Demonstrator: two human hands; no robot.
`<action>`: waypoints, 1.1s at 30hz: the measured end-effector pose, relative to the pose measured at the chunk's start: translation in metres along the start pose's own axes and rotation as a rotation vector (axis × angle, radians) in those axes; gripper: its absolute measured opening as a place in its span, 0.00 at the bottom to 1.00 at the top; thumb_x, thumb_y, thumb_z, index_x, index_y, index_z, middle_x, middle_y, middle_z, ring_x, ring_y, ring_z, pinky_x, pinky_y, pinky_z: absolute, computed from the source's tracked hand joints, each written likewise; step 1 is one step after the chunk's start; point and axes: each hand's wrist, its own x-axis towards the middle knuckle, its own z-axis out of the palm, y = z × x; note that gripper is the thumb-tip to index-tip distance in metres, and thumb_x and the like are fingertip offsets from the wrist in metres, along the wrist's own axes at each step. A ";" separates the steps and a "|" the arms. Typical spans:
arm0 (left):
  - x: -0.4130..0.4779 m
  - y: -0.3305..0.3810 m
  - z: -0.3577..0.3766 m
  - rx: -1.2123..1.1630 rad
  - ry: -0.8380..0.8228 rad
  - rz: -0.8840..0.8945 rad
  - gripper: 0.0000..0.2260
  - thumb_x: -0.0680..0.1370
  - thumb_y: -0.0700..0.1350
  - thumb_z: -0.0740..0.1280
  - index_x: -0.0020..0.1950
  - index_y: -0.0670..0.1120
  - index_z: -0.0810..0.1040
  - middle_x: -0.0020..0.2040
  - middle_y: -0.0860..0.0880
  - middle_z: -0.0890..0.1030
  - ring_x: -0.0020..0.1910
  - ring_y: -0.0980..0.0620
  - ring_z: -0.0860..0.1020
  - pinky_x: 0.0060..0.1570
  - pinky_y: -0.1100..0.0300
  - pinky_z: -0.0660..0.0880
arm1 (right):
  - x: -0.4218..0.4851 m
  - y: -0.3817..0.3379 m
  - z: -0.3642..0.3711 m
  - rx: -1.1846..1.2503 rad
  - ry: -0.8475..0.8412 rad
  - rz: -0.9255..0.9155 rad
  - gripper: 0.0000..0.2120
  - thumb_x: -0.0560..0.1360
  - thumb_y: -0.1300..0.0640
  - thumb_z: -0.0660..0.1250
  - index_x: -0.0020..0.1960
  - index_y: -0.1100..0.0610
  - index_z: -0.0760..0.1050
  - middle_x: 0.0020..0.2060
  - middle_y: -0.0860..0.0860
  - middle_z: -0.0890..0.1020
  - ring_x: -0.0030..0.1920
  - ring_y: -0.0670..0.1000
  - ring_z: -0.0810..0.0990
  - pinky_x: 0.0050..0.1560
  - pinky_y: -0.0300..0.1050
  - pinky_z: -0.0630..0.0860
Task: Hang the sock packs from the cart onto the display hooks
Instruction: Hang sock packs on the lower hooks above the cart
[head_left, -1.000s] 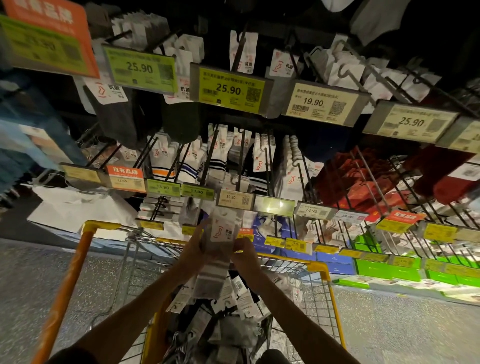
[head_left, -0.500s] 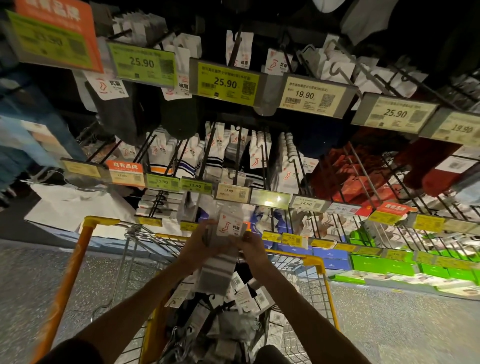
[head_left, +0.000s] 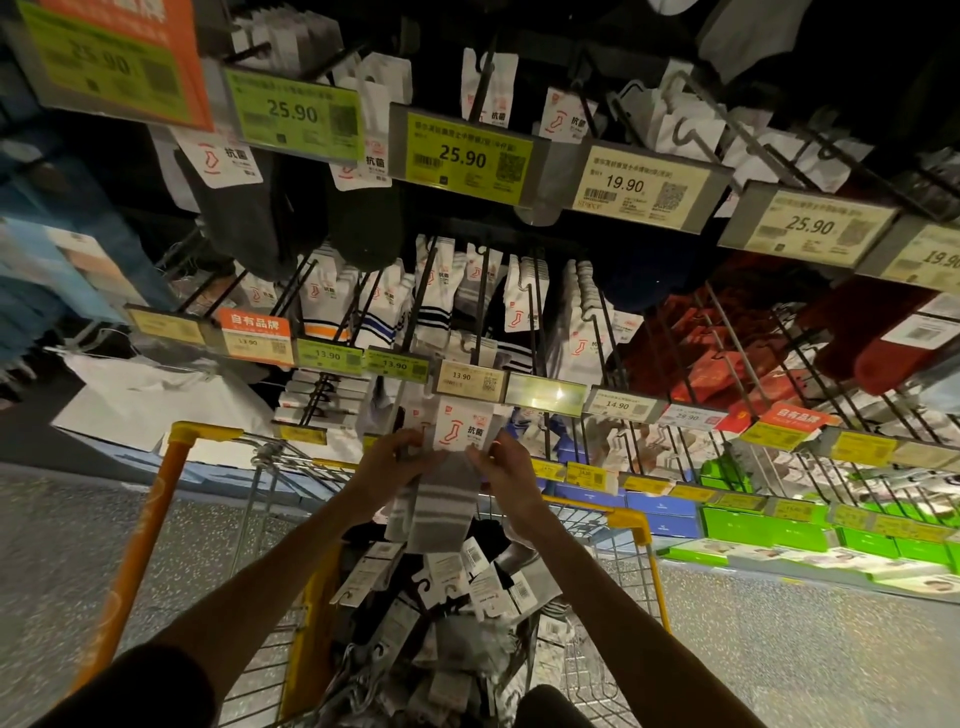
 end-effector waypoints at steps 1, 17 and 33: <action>0.000 0.002 0.000 -0.004 0.002 0.006 0.12 0.74 0.41 0.74 0.55 0.39 0.80 0.53 0.44 0.84 0.50 0.44 0.84 0.46 0.51 0.83 | 0.001 -0.002 0.000 -0.008 -0.002 -0.017 0.15 0.78 0.64 0.66 0.64 0.60 0.73 0.58 0.56 0.82 0.57 0.55 0.82 0.52 0.54 0.82; 0.019 0.019 0.008 0.060 0.061 0.018 0.07 0.78 0.47 0.70 0.44 0.44 0.81 0.47 0.46 0.83 0.47 0.45 0.83 0.48 0.52 0.82 | 0.022 -0.007 0.003 0.000 0.141 0.044 0.07 0.79 0.58 0.66 0.54 0.60 0.76 0.49 0.56 0.84 0.51 0.58 0.83 0.50 0.64 0.81; 0.027 0.016 0.014 0.250 0.157 0.055 0.09 0.78 0.49 0.70 0.49 0.43 0.81 0.42 0.52 0.81 0.40 0.57 0.81 0.33 0.70 0.77 | 0.033 -0.011 0.000 -0.202 0.125 -0.063 0.11 0.80 0.60 0.65 0.60 0.62 0.75 0.49 0.51 0.82 0.47 0.44 0.82 0.42 0.35 0.80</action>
